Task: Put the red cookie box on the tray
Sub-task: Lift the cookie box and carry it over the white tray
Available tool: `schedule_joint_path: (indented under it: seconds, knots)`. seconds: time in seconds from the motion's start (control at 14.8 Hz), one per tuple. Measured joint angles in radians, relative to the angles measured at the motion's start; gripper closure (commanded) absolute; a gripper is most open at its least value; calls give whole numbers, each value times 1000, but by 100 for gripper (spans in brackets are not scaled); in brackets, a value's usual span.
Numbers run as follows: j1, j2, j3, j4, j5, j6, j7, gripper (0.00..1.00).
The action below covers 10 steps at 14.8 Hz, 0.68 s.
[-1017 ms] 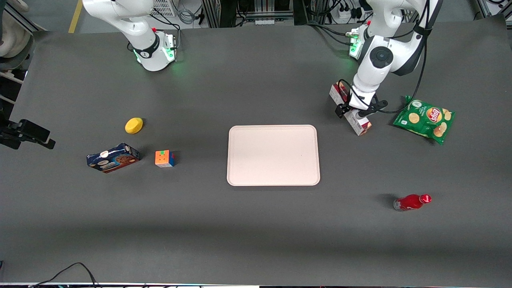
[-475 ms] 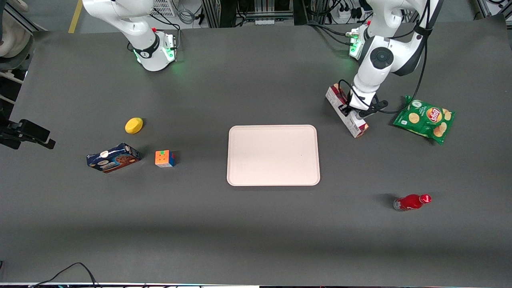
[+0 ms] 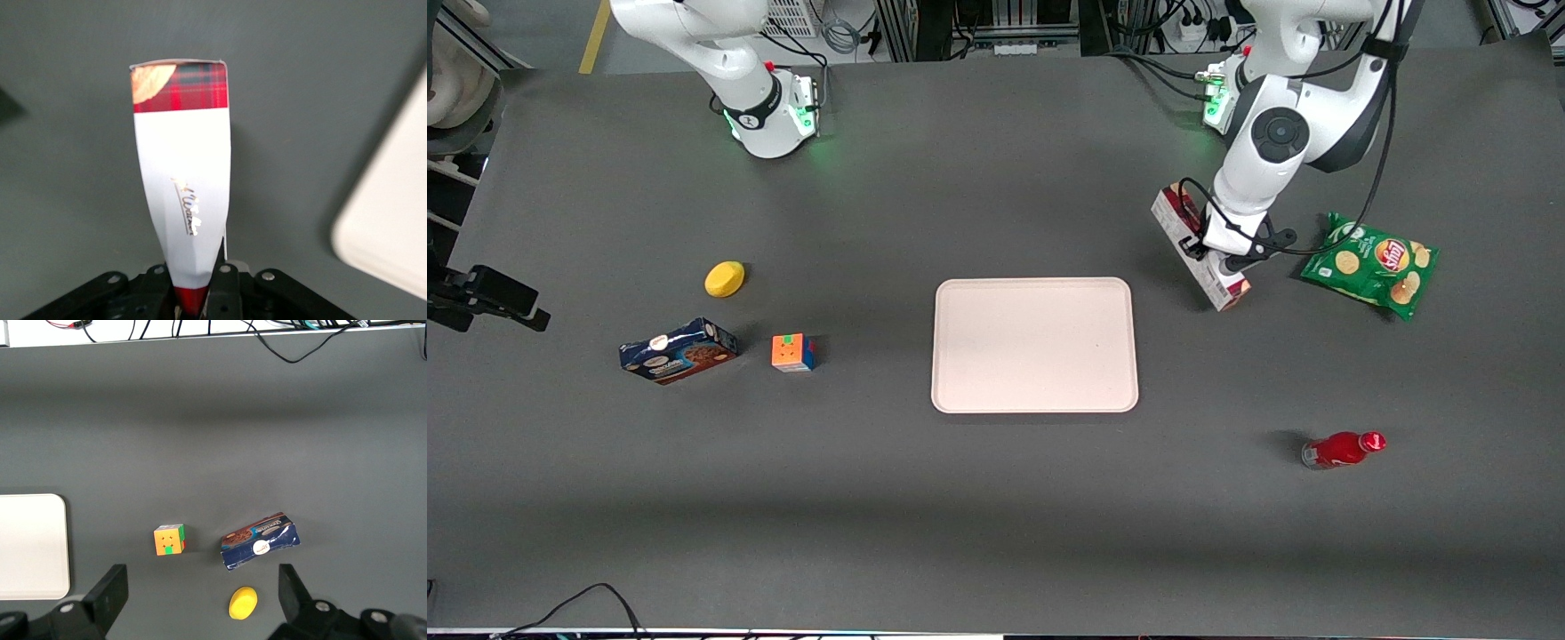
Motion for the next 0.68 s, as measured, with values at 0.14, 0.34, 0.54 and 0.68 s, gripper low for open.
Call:
schedule_joint_path:
  seconds: [0.14, 0.34, 0.54, 0.68]
  knots:
    - [-1, -18, -1, 128, 0, -129, 24, 100]
    - [-2, -4, -3, 334, 0, -309, 72, 100]
    - [-21, 73, -8, 509, 0, -358, 199, 100]
    - [-59, 160, -12, 617, 5, -360, 251, 100]
